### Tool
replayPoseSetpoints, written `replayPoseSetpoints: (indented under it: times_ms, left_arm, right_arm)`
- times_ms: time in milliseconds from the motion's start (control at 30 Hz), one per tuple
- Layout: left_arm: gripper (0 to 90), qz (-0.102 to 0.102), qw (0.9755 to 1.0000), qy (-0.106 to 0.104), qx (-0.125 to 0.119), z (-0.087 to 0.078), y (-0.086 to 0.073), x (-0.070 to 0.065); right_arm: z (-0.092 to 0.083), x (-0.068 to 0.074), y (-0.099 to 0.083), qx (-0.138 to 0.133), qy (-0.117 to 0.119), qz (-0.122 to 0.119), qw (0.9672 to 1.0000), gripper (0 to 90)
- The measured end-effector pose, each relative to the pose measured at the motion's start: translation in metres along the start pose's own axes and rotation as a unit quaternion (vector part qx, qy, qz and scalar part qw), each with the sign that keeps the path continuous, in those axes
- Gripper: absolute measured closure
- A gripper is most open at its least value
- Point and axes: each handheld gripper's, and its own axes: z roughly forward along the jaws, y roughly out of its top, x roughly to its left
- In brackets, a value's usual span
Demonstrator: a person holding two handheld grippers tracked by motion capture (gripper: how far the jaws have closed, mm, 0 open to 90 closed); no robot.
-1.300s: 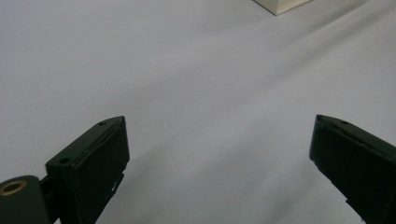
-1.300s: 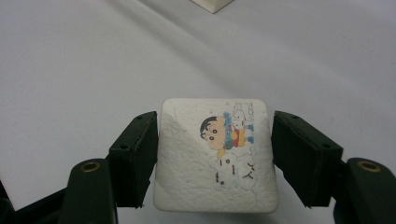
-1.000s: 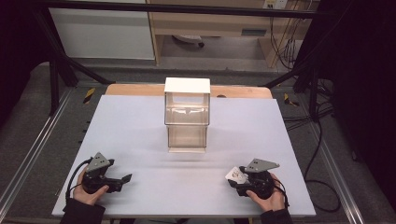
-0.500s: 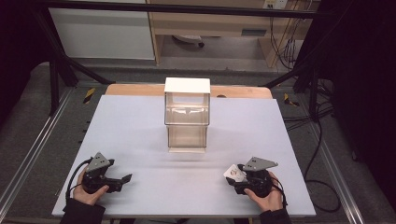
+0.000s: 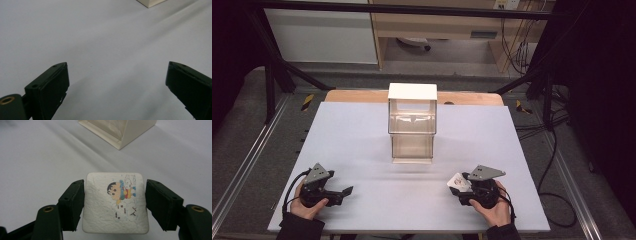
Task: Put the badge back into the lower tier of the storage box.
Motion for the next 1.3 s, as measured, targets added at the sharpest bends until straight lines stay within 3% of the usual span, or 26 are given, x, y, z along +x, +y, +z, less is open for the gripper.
replayPoseSetpoints:
  times_ms: [1300]
  left_arm:
    - [4.2,0.0,1.0,0.0,0.0,0.0,0.0,0.001]
  right_arm:
    - [0.009,0.011,0.031,-0.027,0.0,-0.009,0.9996,33.3]
